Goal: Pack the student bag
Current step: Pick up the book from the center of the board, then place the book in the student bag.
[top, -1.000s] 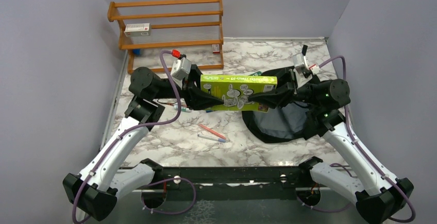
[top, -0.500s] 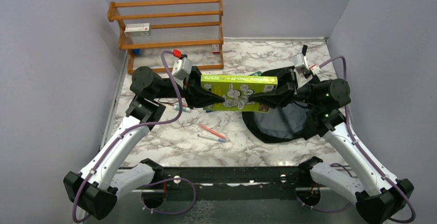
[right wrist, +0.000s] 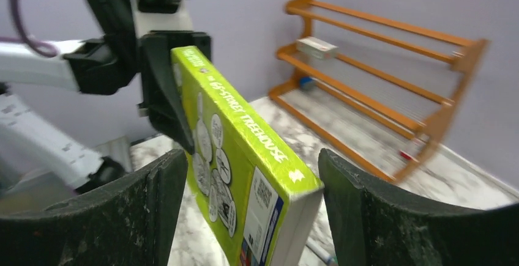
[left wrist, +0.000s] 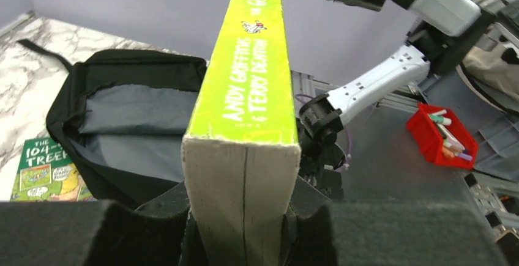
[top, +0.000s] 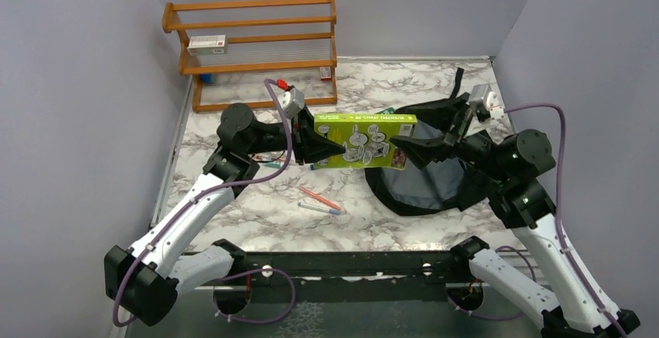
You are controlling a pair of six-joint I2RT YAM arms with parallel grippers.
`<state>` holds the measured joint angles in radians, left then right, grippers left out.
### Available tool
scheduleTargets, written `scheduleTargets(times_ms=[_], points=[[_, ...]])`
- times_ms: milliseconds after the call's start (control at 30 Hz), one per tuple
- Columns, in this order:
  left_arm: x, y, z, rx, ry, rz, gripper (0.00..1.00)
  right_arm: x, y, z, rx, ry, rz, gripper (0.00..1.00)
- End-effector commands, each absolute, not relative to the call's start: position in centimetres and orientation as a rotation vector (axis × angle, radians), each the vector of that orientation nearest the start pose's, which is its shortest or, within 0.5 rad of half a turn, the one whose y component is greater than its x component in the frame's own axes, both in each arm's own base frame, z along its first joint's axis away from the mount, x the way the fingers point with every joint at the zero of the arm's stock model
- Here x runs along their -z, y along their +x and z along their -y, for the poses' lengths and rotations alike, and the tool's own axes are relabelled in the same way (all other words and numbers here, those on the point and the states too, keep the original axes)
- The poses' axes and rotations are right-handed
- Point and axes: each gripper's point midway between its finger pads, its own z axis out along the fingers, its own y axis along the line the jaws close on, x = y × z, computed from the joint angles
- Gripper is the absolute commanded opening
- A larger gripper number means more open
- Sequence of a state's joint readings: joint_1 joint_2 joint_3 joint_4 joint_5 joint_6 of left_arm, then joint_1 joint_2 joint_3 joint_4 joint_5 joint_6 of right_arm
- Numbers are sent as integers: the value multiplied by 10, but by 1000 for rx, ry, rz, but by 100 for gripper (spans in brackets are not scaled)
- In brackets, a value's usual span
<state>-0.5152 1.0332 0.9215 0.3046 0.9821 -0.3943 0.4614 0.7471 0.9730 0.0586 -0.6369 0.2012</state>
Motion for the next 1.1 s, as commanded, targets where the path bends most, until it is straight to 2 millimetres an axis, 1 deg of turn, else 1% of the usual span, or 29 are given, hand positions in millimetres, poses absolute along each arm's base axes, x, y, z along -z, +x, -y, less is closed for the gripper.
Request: scheduleTargets(times_ms=[0, 33, 67, 133, 200, 267, 333, 367, 433, 500, 567, 633, 767, 900, 967, 1067], points=[[-367, 222, 281, 1251, 801, -1330, 0, -408, 216, -171, -725, -455, -1345, 83], [-360, 230, 280, 1227, 776, -1357, 0, -404, 219, -164, -694, -410, -1359, 83], [-353, 236, 280, 1204, 766, -1384, 0, -396, 225, -156, -657, -359, -1392, 83], [-335, 249, 280, 1169, 743, -1450, 0, -373, 238, -141, -586, -248, -1492, 83], [-318, 262, 278, 1153, 719, -1520, 0, -337, 255, -124, -480, -137, -1637, 83], [-305, 271, 276, 1150, 693, -1575, 0, -294, 269, -112, -362, -62, -1804, 83], [-293, 281, 271, 1138, 647, -1632, 0, -254, 279, -106, -258, -29, -1959, 83], [-287, 287, 267, 1124, 616, -1658, 0, -231, 285, -107, -212, -38, -2048, 83], [-276, 299, 255, 1093, 550, -1703, 0, -201, 289, -108, -147, -81, -2168, 83], [-268, 311, 239, 1056, 481, -1734, 0, -178, 291, -108, -91, -117, -2268, 83], [-261, 320, 227, 998, 424, -1769, 0, -160, 293, -105, -25, -142, -2338, 83], [-256, 326, 220, 943, 385, -1794, 0, -148, 295, -95, 67, -138, -2384, 83], [-255, 325, 218, 935, 384, -1799, 0, -131, 302, -72, 283, -132, -2416, 84], [-253, 325, 218, 938, 378, -1805, 0, -116, 312, -53, 494, -130, -2438, 86], [-254, 324, 219, 943, 378, -1804, 0, -108, 319, -51, 551, -149, -2441, 88], [-253, 324, 218, 944, 371, -1807, 0, -99, 334, -54, 572, -189, -2419, 90]])
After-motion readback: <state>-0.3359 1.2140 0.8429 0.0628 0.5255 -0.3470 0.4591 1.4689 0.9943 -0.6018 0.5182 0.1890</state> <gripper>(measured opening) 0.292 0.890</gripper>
